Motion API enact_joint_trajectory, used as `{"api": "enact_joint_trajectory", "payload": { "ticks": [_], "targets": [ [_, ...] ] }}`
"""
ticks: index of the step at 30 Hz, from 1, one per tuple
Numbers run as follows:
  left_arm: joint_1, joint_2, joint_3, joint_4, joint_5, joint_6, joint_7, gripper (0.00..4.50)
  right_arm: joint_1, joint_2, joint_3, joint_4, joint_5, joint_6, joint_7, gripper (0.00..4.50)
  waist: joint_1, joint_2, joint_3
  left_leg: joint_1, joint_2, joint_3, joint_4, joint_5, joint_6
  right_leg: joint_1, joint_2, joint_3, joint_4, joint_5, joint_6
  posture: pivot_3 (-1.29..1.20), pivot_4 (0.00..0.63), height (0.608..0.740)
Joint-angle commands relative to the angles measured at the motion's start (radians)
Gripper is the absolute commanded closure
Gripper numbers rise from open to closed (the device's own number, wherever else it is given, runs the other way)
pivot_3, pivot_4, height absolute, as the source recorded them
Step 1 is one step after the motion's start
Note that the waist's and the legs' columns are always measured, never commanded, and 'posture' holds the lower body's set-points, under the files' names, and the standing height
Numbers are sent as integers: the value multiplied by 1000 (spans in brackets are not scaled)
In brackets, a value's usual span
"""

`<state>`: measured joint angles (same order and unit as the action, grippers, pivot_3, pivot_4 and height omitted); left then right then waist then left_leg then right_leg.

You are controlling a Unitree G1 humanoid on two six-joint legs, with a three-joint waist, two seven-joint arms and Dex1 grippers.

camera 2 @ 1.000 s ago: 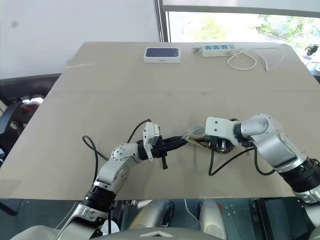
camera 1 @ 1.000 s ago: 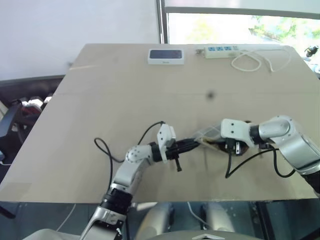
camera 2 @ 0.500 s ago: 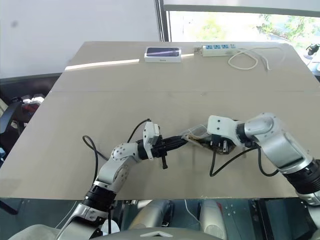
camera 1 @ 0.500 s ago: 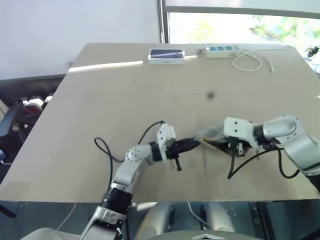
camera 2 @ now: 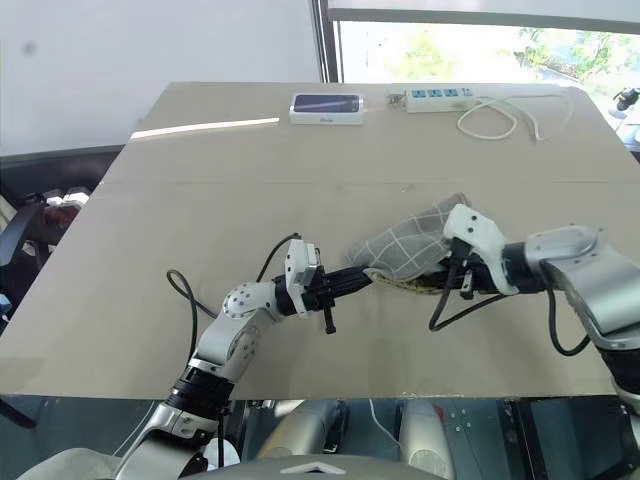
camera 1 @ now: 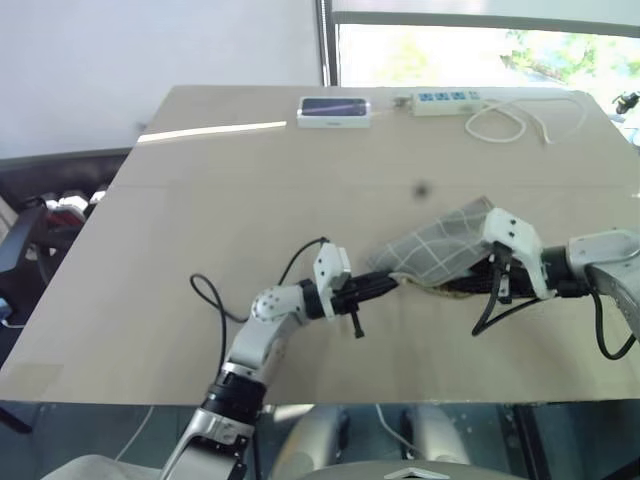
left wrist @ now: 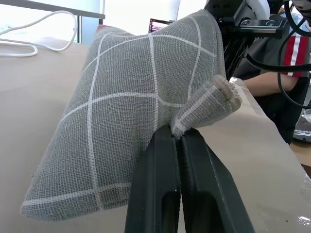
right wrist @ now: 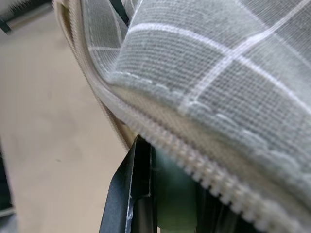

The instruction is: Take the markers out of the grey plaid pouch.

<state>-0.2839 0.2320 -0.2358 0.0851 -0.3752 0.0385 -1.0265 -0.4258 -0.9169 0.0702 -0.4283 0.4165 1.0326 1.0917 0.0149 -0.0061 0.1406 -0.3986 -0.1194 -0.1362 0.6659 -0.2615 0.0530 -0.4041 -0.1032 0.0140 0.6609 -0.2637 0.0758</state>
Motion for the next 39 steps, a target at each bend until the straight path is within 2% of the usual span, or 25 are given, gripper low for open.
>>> {"api": "enact_joint_trajectory", "payload": {
  "ticks": [1,6,14,23,31,33,36,39],
  "targets": [
    [3,4,0,18,14,7,1,4500,-21,-15,-48,-38,23,-9,-31,4121,0,0,0,0,0,0,0,0,0,0,0,0,0,0,0,0,150,738],
    [-2,0,11,-2,-9,34,5,4500,-25,-61,79,-20,-115,-153,-78,4121,-1,0,0,0,0,0,0,0,0,0,0,0,0,0,0,0,150,738],
    [-39,-30,80,-94,-132,222,75,4500,-28,-116,230,6,-305,-322,-85,4121,-1,0,0,0,0,0,0,0,0,-1,0,0,0,0,0,0,150,738],
    [-54,-29,114,-114,-171,336,131,4500,-54,-123,243,33,-420,-439,-88,4121,-1,0,0,0,0,0,0,0,0,-1,1,0,0,0,0,0,150,738],
    [-104,-55,159,-78,-201,409,187,4500,11,-184,210,73,-502,-594,-79,4121,0,0,1,0,0,0,0,0,0,-1,0,0,0,0,0,0,150,738],
    [-113,-54,159,-71,-202,417,188,4500,36,-158,167,52,-440,-519,-78,4121,0,0,1,0,0,1,0,0,0,-1,0,0,0,0,0,0,150,738],
    [-121,-57,154,-58,-197,414,188,4500,52,-23,42,-31,-223,-207,-104,4121,-1,0,1,0,0,0,0,0,0,-1,1,0,0,0,0,0,150,738],
    [-117,-64,137,-58,-182,394,174,4500,34,129,-82,-45,-102,26,-181,4121,-1,-3,2,0,1,0,0,0,0,-1,1,1,1,0,0,0,150,738]
  ]
}}
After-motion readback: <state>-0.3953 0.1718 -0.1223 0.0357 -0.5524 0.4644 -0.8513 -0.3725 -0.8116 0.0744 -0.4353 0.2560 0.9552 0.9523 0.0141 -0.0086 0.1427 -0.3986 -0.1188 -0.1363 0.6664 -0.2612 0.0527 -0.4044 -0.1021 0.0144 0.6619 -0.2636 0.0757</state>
